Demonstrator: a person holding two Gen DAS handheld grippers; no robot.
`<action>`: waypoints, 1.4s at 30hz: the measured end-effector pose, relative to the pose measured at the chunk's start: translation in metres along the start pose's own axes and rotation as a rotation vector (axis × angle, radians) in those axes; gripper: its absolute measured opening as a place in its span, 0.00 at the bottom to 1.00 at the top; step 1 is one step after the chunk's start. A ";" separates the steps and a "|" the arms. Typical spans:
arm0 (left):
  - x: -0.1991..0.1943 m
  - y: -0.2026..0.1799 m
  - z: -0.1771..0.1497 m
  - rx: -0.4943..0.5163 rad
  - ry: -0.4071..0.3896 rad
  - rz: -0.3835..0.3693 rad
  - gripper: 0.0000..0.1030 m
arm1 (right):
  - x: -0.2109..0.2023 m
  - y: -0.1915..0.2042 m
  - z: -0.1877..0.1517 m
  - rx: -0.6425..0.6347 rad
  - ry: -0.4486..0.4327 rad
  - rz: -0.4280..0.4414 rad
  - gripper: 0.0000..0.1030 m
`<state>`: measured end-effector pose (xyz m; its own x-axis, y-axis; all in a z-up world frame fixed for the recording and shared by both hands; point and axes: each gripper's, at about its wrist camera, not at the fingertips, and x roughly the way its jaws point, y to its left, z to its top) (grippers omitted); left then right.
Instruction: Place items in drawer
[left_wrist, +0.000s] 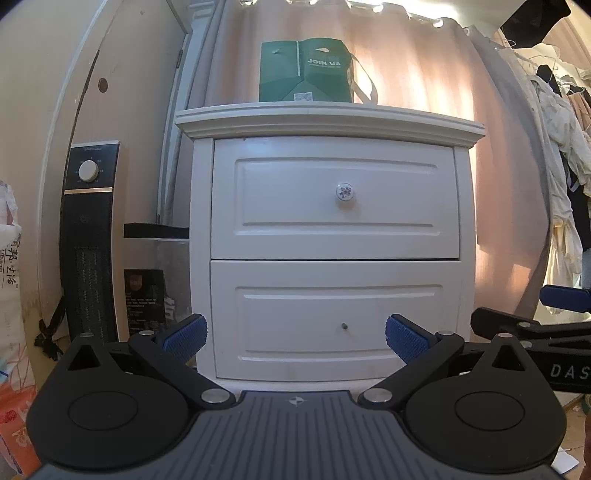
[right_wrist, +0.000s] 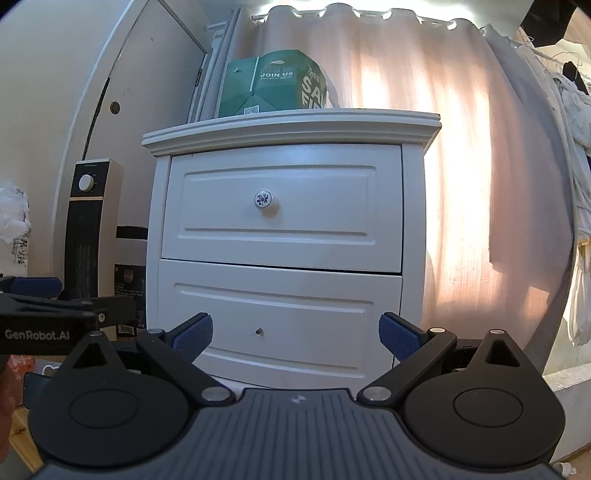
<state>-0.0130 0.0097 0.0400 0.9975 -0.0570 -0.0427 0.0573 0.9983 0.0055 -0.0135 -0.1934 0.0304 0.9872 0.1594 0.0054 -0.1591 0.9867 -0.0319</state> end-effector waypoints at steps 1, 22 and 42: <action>-0.001 -0.001 -0.001 0.000 0.000 -0.002 1.00 | -0.001 0.000 0.000 -0.001 0.000 0.000 1.00; -0.007 0.000 0.002 -0.020 -0.007 0.010 1.00 | -0.009 0.003 0.002 -0.007 -0.011 0.006 1.00; -0.007 0.000 0.003 -0.022 0.000 0.008 1.00 | -0.008 0.005 0.003 -0.007 -0.005 0.004 1.00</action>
<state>-0.0195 0.0096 0.0434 0.9979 -0.0494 -0.0425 0.0487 0.9987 -0.0165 -0.0222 -0.1894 0.0331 0.9864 0.1638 0.0102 -0.1633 0.9858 -0.0386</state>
